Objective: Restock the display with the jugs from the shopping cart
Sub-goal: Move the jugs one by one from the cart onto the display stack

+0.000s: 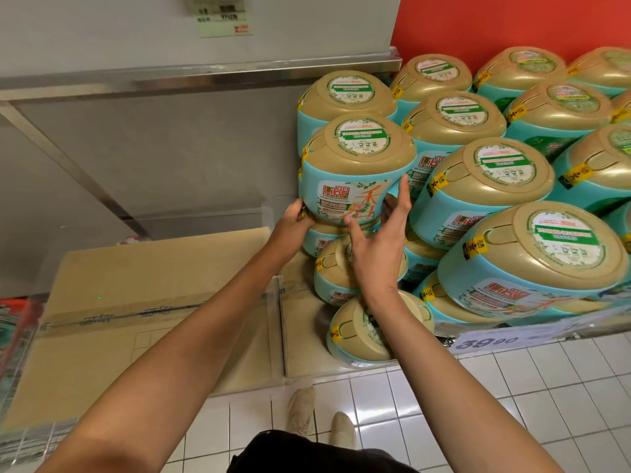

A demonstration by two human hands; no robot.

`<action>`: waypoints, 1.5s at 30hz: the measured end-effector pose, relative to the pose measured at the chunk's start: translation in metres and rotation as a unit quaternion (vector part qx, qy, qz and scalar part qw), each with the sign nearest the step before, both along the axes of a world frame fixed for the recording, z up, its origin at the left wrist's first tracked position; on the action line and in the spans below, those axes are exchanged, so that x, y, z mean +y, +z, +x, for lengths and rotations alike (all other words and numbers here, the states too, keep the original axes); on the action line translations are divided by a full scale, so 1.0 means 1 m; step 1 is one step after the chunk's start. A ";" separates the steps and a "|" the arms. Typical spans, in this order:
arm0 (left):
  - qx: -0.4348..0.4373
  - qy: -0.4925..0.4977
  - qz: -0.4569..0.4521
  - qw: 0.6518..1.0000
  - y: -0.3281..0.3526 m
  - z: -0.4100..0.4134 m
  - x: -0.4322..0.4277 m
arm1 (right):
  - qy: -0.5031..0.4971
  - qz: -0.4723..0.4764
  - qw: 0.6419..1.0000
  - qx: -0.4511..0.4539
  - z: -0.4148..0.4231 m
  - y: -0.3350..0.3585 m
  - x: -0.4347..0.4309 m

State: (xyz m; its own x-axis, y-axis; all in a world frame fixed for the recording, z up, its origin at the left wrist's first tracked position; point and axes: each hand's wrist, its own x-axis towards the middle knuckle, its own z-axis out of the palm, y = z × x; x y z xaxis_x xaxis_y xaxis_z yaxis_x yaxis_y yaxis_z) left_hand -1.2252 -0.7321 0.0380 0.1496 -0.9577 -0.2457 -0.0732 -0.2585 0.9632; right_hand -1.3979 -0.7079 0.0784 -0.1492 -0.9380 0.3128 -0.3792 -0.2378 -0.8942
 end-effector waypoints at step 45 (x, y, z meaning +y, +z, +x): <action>0.103 0.045 0.095 0.989 -0.026 -0.013 0.000 | 0.138 -0.007 0.850 0.508 -0.081 -0.029 0.139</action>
